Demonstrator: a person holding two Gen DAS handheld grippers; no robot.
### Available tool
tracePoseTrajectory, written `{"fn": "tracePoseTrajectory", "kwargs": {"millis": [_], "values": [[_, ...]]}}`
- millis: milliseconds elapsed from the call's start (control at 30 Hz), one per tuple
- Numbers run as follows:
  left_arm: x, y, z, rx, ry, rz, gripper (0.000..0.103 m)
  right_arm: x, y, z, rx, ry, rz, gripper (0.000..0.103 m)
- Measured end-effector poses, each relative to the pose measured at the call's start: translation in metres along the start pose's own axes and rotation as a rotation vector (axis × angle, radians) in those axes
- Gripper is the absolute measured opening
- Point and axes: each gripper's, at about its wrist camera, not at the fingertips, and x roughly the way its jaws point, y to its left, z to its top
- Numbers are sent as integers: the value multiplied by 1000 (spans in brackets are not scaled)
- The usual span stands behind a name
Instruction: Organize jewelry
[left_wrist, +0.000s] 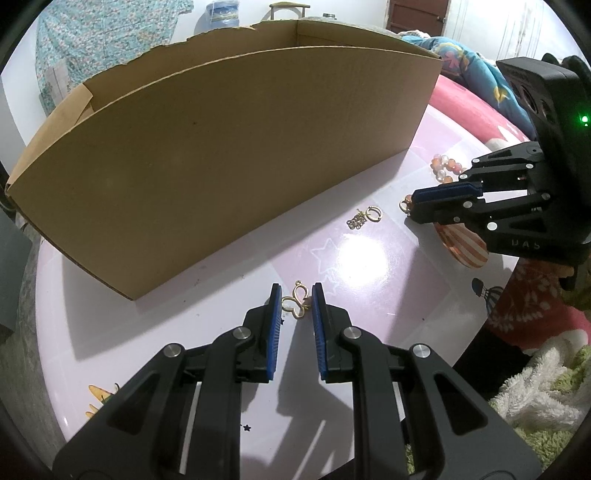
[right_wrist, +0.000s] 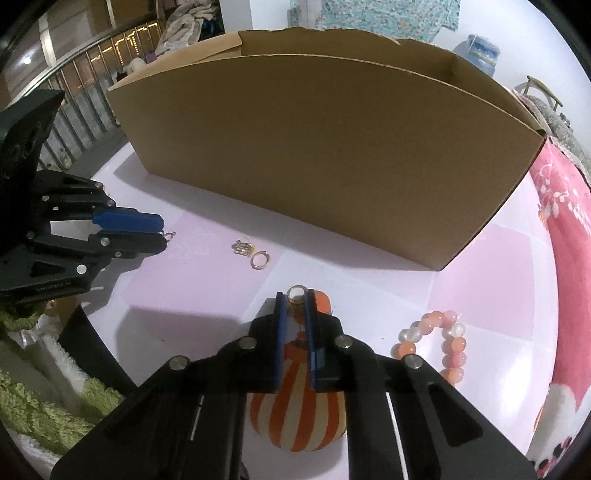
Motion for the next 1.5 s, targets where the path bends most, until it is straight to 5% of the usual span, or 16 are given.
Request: {"fn": "tracePoseTrajectory", "kwargs": {"millis": [1067, 1233, 1500], "values": [[-21, -6, 0, 2, -37, -5, 11, -57, -12, -18, 73, -103, 26, 9], [-10, -3, 3, -30, 3, 3, 34, -52, -9, -18, 84, -109, 34, 9], [6, -5, 5, -43, 40, 40, 33, -50, -12, -24, 125, -127, 64, 9]]}}
